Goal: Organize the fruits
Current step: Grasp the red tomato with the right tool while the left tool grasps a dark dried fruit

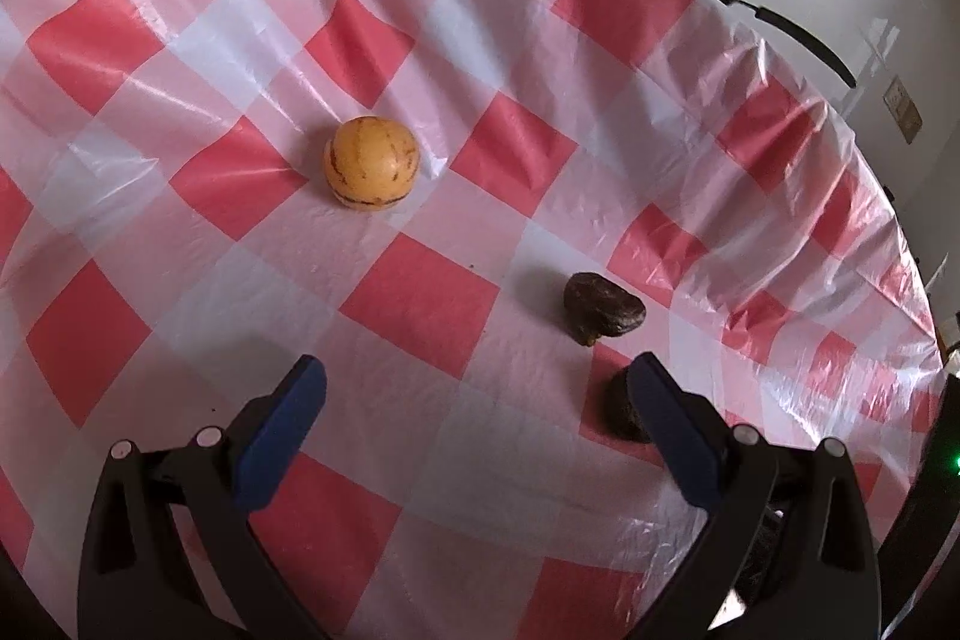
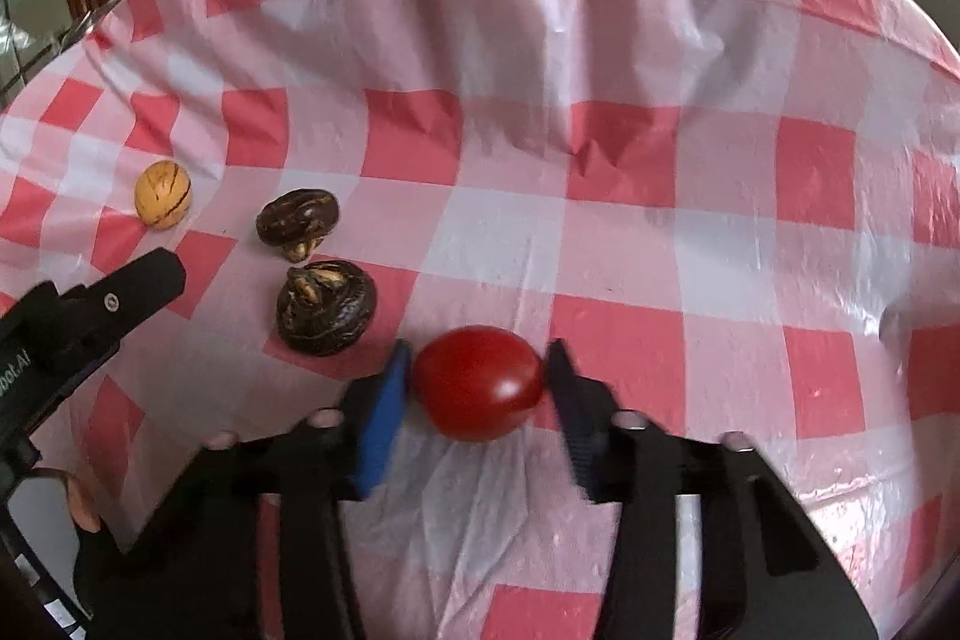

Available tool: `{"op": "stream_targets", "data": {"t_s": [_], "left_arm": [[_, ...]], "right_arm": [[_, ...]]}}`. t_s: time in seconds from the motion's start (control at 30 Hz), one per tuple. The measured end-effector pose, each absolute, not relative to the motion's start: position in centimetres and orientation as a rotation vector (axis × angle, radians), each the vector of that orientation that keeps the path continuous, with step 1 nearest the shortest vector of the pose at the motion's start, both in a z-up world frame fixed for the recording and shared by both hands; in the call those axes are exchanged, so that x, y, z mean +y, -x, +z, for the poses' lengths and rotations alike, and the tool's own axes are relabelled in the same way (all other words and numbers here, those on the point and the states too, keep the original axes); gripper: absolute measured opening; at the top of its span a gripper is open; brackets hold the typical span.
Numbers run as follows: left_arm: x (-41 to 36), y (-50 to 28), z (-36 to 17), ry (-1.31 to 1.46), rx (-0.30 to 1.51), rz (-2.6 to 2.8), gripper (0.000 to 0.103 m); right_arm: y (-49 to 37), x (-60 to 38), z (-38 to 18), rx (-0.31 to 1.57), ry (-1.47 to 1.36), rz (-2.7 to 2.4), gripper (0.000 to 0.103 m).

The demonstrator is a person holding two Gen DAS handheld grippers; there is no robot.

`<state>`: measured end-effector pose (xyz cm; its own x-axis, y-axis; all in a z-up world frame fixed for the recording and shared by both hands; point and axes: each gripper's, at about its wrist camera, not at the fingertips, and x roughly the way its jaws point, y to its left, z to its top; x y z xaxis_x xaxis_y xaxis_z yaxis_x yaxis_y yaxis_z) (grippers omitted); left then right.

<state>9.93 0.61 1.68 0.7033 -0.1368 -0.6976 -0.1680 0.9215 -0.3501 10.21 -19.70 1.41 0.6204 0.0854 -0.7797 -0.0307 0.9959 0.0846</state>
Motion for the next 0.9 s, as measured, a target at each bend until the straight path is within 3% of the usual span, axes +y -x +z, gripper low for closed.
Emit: {"op": "stream_targets", "data": {"t_s": [0.23, 0.43, 0.5, 0.63, 0.9], "left_arm": [[-1.3, -9.8, 2.4, 0.299, 0.788, -0.025, 0.101], [-3.4, -10.3, 2.9, 0.261, 0.823, -0.099, 0.100], [-4.5, -10.9, 2.7, 0.228, 0.847, -0.114, 0.087], [-7.3, -12.8, 2.0, 0.103, 0.888, -0.098, 0.078], [-9.6, -15.1, 1.2, -0.007, 0.922, -0.084, 0.076]], "right_arm": [[-9.1, -25.8, 1.2, 0.806, -0.405, 0.008, 0.039], [-9.3, -27.4, 1.8, 0.750, -0.466, -0.056, 0.039], [-9.1, -28.0, 1.9, 0.746, -0.466, -0.080, 0.039], [-9.1, -28.7, 2.1, 0.732, -0.466, -0.112, 0.039], [-9.2, -29.0, 1.9, 0.740, -0.483, -0.106, 0.039]]}}
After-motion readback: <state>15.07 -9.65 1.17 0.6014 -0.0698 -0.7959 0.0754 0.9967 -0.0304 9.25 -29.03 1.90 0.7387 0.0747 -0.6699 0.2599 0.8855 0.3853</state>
